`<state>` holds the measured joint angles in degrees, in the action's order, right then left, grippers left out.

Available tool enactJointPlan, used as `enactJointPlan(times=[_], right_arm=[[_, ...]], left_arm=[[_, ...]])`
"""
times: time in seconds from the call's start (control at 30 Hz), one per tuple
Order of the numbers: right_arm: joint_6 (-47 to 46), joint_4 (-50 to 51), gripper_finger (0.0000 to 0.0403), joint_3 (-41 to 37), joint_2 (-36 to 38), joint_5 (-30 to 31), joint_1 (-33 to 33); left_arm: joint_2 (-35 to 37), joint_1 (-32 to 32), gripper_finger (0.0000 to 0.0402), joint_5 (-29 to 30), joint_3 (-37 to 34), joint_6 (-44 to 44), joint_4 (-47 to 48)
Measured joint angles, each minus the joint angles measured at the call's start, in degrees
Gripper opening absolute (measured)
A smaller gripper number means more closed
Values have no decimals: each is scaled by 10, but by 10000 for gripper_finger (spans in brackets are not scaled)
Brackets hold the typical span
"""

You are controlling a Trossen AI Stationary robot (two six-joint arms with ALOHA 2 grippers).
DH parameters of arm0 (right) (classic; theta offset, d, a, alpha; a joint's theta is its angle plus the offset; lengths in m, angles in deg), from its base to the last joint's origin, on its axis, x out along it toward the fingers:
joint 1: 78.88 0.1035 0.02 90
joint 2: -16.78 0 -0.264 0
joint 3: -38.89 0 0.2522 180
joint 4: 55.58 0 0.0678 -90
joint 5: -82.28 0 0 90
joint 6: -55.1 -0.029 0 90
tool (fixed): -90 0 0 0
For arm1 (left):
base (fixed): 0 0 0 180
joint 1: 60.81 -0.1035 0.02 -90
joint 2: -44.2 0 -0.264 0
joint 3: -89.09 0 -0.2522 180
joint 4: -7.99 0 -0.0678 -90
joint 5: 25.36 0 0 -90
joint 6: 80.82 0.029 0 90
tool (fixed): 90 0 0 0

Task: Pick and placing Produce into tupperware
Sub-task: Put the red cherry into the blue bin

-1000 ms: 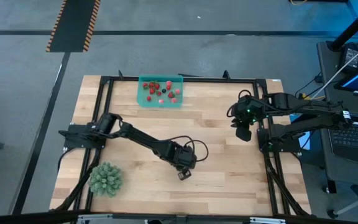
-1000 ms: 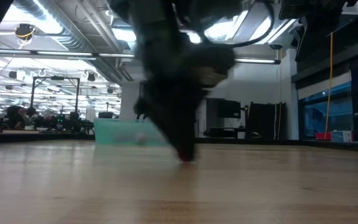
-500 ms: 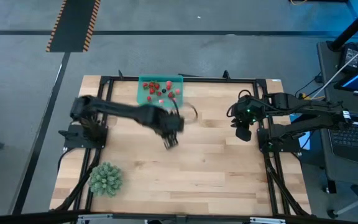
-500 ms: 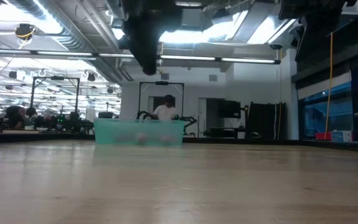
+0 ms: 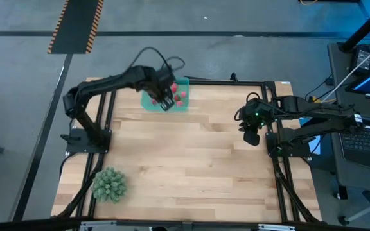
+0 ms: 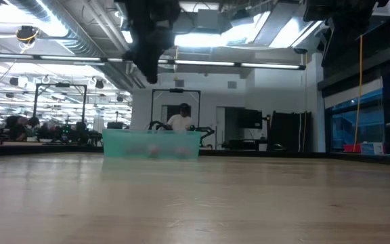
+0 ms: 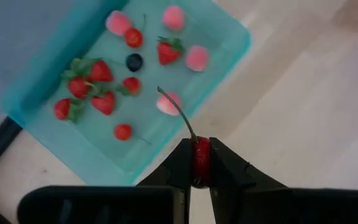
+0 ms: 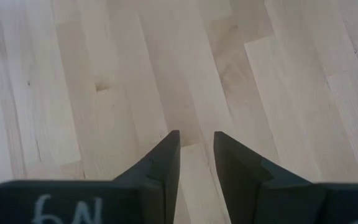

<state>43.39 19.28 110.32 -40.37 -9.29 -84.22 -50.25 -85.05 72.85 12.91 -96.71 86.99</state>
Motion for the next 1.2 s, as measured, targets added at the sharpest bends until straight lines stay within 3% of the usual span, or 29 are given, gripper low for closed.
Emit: enactJointPlan(times=[0.23,0.47,0.73,0.87,1.2], right_arm=[[0,-3,100,0,0,0,0],[0,-35,100,0,0,0,0],[1,-48,100,0,0,0,0],[2,-62,100,0,0,0,0],[-1,-69,100,0,0,0,0]], left_arm=[[0,-108,44,-41,0,89,29],[-9,-183,29,-82,-29,102,55],[-42,-192,40,-89,-72,66,38],[-85,-188,41,-56,-77,42,12],[-187,-187,33,-56,-77,43,-3]])
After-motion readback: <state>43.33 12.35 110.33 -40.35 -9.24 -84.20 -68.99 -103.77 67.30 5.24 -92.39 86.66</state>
